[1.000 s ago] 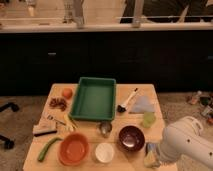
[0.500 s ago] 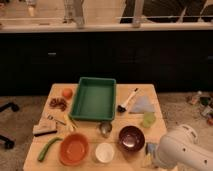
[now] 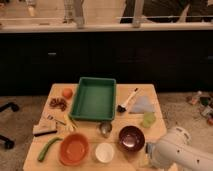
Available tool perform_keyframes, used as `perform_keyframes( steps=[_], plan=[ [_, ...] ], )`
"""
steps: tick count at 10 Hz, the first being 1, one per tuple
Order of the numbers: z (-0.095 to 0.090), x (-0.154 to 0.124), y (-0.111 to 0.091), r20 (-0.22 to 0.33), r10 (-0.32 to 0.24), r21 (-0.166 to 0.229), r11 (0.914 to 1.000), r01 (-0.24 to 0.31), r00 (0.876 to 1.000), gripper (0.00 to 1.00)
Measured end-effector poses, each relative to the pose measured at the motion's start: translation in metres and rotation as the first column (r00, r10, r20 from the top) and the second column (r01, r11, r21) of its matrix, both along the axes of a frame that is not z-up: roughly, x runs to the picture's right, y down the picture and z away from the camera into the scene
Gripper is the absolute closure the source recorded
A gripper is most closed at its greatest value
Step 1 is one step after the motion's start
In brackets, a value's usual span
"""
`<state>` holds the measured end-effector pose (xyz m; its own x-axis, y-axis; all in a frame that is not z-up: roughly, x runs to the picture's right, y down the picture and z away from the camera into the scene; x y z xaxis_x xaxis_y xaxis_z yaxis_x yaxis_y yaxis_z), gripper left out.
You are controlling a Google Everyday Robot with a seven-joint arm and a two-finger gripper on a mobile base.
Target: Place sponge in paper cup
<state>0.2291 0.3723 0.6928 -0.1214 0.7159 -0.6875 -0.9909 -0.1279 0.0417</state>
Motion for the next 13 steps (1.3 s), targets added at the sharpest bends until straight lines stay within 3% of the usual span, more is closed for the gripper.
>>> perform_keyframes(
  steps=[13],
  plan=[
    [0.044,0.004,-0.009,0.022,-0.023,-0.008,0.9997,0.023,0.999,0.2]
  ],
)
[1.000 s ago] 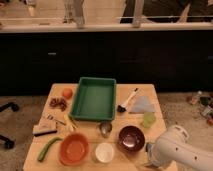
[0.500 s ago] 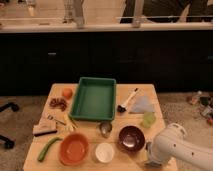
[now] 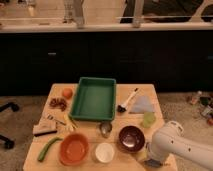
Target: Place sponge in paper cup
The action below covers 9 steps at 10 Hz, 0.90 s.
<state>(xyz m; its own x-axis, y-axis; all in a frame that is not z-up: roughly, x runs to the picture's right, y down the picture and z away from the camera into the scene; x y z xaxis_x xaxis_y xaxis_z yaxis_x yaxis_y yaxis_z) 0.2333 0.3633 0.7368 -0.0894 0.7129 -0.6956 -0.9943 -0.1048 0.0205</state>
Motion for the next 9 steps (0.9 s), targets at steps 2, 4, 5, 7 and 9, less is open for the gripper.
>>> perform_keyframes(
  steps=[2,4,5,7,9],
  plan=[
    [0.0028,0.0016,-0.0006,0.014,-0.008,0.0,1.0,0.008,1.0,0.22],
    [0.0022,0.0035,-0.0001,0.045,-0.022,0.004,0.9998,0.022,0.999,0.4],
    [0.0016,0.0044,0.0,0.052,-0.024,0.008,0.9997,0.023,0.998,0.49],
    [0.0004,0.0039,-0.0007,0.065,-0.02,0.012,0.9997,0.02,0.998,0.7],
    [-0.0004,0.0045,-0.002,0.072,-0.019,0.016,0.9997,0.018,0.997,0.85]
  ],
)
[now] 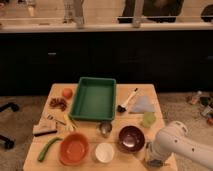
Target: Place sponge in paper cup
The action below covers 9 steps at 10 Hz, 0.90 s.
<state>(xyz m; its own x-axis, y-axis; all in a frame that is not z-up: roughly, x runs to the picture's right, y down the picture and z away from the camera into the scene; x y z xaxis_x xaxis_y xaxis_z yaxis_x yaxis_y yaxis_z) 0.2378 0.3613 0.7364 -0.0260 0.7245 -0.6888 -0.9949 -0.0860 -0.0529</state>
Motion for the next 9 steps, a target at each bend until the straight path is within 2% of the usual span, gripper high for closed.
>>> perform_keyframes(
  steps=[6,9],
  plan=[
    [0.0,0.002,-0.002,0.001,0.007,0.003,1.0,-0.007,1.0,0.87],
    [0.001,0.024,-0.008,-0.029,0.036,0.017,0.9992,-0.036,0.999,0.87]
  ],
)
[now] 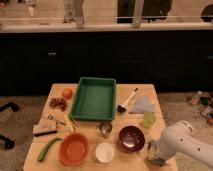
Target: Place sponge in paper cup
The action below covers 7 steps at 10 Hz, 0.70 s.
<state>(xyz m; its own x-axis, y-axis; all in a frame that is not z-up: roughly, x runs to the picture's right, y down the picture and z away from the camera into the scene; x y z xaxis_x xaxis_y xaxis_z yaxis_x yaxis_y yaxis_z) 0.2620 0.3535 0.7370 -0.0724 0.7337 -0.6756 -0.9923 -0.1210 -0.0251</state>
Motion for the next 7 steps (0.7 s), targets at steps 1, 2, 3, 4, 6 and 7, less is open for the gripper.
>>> perform_keyframes(
  steps=[1,2,3,4,6,7],
  plan=[
    [0.001,0.003,-0.002,-0.006,0.006,0.003,1.0,-0.006,1.0,0.87],
    [0.001,0.007,-0.003,-0.015,0.012,0.004,0.9999,-0.012,1.0,0.87],
    [0.0,0.01,-0.004,-0.022,0.018,0.006,0.9998,-0.018,1.0,0.87],
    [-0.003,0.014,-0.006,-0.029,0.023,0.011,0.9997,-0.022,0.999,0.87],
    [-0.008,0.019,-0.01,-0.035,0.028,0.021,0.9994,-0.028,0.999,0.87],
    [-0.013,0.021,-0.013,-0.036,0.03,0.03,0.9991,-0.029,0.999,0.87]
  ],
)
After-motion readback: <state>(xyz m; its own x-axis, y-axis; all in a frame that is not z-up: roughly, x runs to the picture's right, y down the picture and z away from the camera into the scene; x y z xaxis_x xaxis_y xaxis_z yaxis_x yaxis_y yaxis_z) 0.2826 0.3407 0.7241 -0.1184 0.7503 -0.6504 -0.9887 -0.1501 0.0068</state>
